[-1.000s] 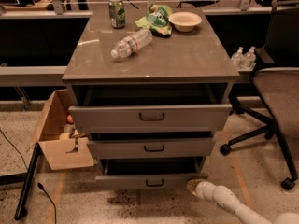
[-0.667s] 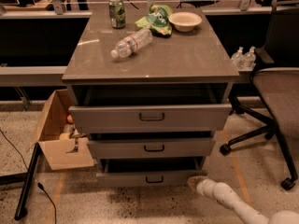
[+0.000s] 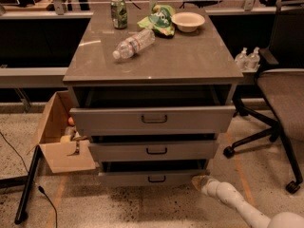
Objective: Close bottom drawer
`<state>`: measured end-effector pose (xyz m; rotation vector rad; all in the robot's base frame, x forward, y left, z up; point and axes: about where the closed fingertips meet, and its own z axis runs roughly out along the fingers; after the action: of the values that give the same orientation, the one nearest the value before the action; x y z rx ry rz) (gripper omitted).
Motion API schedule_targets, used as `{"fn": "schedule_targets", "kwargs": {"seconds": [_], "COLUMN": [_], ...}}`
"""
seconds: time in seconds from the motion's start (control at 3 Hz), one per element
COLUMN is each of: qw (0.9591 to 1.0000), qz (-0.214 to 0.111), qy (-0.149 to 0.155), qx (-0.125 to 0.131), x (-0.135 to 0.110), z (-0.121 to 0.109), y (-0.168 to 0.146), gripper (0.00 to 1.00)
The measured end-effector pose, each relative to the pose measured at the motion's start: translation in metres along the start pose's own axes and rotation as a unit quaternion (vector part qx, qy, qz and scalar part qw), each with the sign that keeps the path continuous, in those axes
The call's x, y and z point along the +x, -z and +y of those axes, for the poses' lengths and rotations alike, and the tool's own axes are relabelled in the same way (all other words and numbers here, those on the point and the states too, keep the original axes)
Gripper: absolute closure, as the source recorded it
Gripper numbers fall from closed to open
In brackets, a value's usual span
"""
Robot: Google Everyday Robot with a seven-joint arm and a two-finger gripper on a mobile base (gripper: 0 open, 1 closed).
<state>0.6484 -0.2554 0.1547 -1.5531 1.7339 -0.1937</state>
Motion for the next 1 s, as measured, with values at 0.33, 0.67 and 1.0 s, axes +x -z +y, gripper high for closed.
{"fn": "schedule_targets", "kwargs": {"seconds": [0.33,0.67,1.0], "qw": [1.0000,0.9999,0.9997], "qz": [-0.002,-0.005,-0.010], "qy": [0.000,0.000,0.005], "qx": [0.008,0.016,0.019], "x": [0.000,-0.001,-0.005], "z": [-0.008,-0.016,-0.022], "y": [-0.005,-0.010,-0.018], "gripper": [1.00,1.00,1.00]}}
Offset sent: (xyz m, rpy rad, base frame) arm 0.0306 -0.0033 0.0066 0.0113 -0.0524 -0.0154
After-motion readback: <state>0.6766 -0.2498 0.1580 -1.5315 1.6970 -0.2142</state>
